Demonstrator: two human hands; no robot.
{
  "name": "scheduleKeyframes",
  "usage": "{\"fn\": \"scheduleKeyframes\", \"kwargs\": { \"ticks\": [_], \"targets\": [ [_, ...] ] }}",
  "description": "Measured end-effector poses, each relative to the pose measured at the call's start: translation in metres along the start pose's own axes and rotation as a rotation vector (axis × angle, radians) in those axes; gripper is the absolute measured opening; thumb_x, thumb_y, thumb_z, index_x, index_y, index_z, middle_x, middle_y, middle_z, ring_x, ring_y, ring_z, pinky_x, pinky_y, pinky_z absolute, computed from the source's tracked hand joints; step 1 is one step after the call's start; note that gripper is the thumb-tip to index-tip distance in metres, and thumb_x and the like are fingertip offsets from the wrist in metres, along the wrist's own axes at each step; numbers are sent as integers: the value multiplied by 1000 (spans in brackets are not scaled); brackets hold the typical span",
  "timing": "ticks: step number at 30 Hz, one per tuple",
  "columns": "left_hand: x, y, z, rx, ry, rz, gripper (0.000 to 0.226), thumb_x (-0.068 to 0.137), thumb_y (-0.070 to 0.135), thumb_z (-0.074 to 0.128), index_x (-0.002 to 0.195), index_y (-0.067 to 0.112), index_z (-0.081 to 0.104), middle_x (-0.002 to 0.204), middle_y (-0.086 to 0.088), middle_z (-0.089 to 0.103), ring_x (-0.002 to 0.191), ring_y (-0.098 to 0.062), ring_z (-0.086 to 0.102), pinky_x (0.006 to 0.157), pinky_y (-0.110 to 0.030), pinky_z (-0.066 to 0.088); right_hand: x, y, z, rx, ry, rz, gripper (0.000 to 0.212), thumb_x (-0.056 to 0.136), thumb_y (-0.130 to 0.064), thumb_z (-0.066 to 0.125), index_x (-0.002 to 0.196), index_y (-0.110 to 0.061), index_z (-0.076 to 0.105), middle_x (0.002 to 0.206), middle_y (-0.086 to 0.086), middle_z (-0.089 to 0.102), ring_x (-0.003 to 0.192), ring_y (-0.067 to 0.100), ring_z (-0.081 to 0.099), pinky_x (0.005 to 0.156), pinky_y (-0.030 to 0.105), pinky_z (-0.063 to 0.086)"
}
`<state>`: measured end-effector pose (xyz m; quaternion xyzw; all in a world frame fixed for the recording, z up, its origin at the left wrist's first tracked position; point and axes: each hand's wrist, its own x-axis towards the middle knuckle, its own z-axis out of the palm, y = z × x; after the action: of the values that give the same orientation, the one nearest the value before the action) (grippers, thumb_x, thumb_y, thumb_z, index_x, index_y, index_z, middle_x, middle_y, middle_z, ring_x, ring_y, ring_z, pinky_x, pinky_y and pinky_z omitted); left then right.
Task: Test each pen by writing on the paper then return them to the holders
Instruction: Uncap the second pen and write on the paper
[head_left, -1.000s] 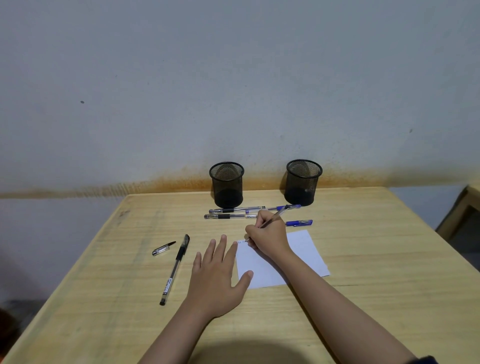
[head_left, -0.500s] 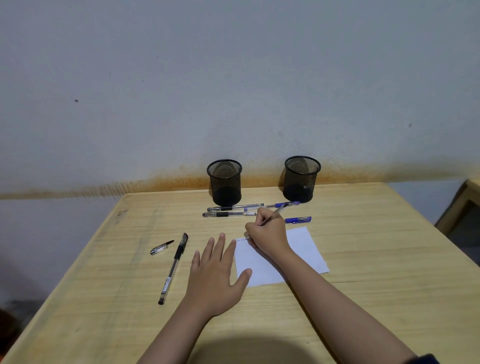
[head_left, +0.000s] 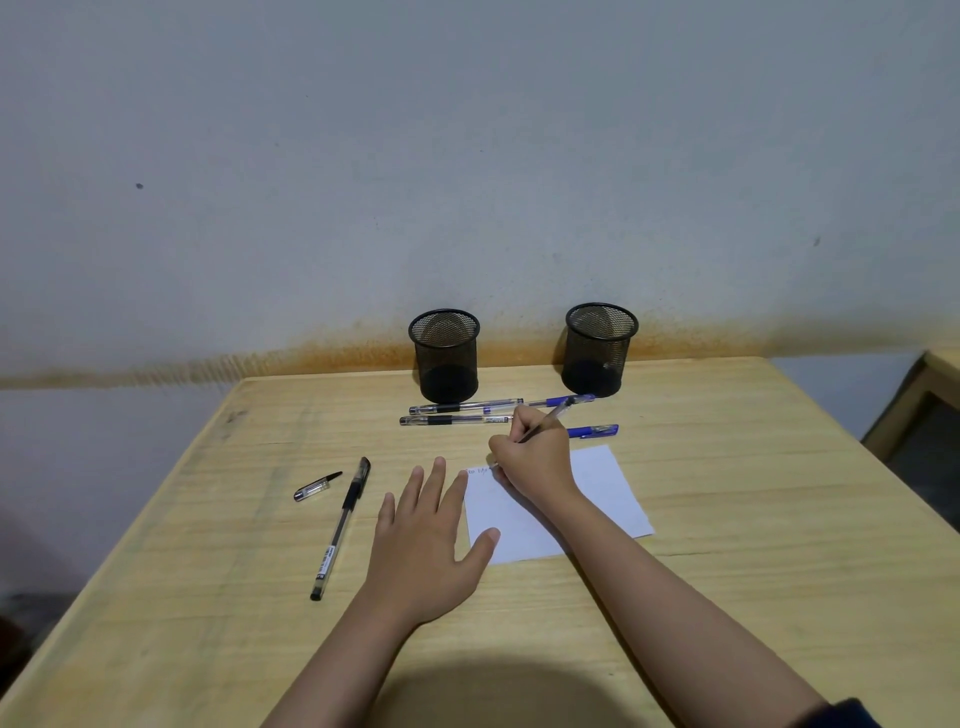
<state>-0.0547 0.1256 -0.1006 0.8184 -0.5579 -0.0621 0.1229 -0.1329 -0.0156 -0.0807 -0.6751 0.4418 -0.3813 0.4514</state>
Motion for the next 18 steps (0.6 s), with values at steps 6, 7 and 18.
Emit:
{"fn": "scheduleKeyframes", "kwargs": {
  "ticks": [6, 7, 18],
  "targets": [
    [-1, 0, -1, -3, -2, -1, 85, 71, 74, 4, 147, 36, 0, 158, 9, -13, 144, -15, -15, 116, -44, -5, -2, 0, -1, -5, 13, -2, 32, 78, 1, 63, 58, -15, 44, 55, 5, 44, 57, 24, 55, 60, 43, 58],
    [-1, 1, -1, -4, -3, -1, 86, 70, 74, 3, 148, 36, 1, 158, 9, -13, 144, -15, -15, 116, -44, -4, -2, -1, -2, -8, 8, -2, 32, 78, 1, 63, 58, -15, 44, 55, 5, 44, 57, 23, 55, 60, 41, 58],
    [-1, -1, 0, -8, -9, 3, 82, 75, 72, 8, 148, 35, 1, 158, 9, -13, 144, -15, -15, 116, -44, -4, -8, -7, -6, -31, 22, -25, 35, 79, 2, 62, 56, -15, 43, 54, 3, 43, 53, 12, 45, 48, 21, 41]
  ]
}}
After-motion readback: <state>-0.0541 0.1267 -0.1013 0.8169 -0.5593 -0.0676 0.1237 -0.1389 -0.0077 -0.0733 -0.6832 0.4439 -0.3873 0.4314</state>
